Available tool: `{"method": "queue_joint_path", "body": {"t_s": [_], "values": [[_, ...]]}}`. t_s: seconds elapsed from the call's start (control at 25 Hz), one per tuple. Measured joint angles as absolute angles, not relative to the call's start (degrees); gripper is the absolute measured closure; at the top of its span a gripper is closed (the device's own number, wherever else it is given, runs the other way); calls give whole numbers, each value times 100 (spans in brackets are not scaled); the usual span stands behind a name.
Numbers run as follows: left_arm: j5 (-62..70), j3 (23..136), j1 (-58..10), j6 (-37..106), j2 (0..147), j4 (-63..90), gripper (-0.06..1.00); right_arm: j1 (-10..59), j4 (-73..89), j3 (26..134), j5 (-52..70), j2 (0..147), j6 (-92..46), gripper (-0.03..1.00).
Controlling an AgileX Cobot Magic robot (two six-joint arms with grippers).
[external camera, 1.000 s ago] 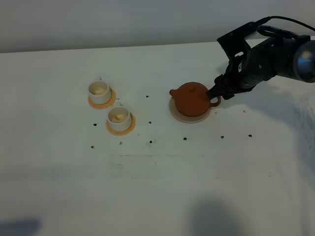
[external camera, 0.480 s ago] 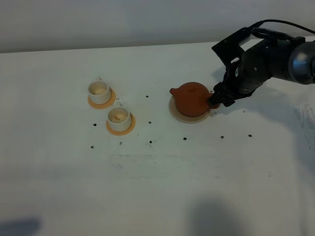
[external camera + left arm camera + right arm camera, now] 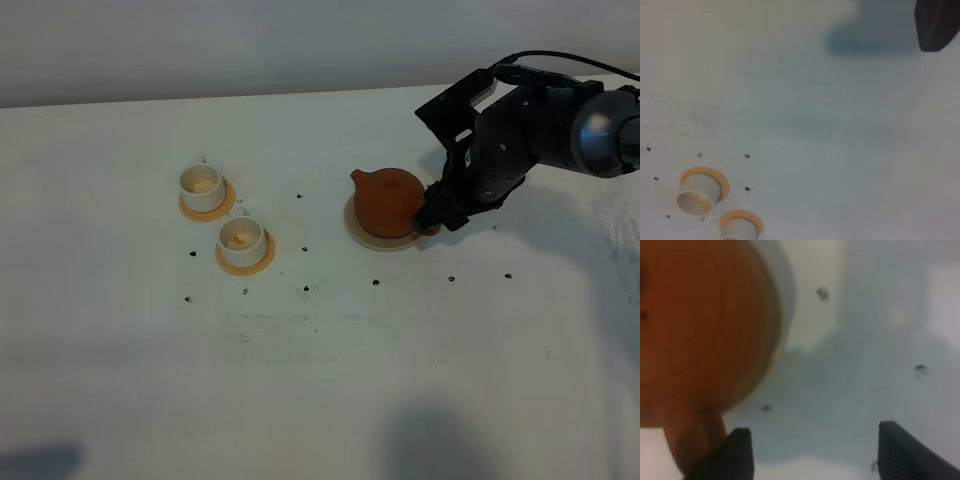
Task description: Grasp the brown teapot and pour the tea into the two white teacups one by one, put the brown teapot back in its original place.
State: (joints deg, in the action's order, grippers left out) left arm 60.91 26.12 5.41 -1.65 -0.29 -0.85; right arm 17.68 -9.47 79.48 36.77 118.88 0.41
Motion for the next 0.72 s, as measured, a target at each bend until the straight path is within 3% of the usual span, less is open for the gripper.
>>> {"method": "queue_joint_path", "body": {"t_s": [0.72], "values": [[6091, 2612, 541, -160, -29, -85, 65, 1913, -1026, 7974, 3989, 11832, 55, 44]]}}
